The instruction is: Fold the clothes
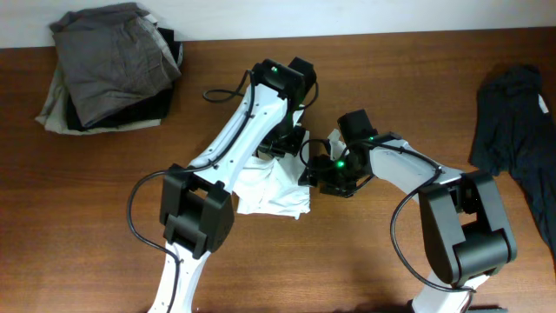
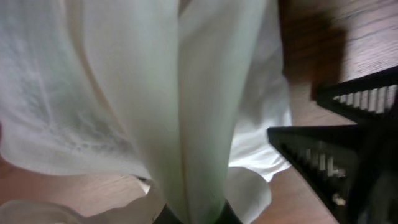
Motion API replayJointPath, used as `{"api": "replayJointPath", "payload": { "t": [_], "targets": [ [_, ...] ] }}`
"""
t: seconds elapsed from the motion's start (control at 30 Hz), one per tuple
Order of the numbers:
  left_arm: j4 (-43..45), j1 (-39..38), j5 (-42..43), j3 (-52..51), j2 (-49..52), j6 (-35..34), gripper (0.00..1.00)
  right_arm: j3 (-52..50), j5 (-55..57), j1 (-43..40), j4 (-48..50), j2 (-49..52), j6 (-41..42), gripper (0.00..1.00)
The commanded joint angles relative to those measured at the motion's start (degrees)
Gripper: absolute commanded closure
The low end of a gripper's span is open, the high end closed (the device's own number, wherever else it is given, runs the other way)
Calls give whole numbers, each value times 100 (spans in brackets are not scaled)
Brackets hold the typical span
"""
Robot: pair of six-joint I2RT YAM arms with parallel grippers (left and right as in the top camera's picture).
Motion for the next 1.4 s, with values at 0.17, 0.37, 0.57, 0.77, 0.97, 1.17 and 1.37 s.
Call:
{"api": "replayJointPath", "payload": {
  "t": [0.17, 0.37, 0.57, 0.77, 0.97, 1.17, 1.37],
  "targets": [
    [595, -48, 767, -442, -195, -68, 85, -109, 205, 37, -31, 306, 50, 26],
    [929, -52, 1075, -468, -195, -66, 63, -28, 122, 35, -92, 304, 46, 25],
    [1084, -50, 1456, -459, -208, -17, 47, 704, 590, -457, -1283, -101, -131, 25],
    [1058, 68, 1456, -157, -417, 223, 40, 1368, 1027, -1329, -2411, -579, -538, 21],
    [1049, 229, 1449, 33, -866, 492, 30, 1464, 1029, -2133, -2815, -767, -870, 20],
    [1019, 809, 568, 39, -1169, 573, 23, 1464, 1025, -2356, -3018, -767, -1147, 20],
    [243, 1816, 575, 4, -944, 702, 21, 1464, 1025, -2271, -3062, -767, -1182, 19]
  ]
}}
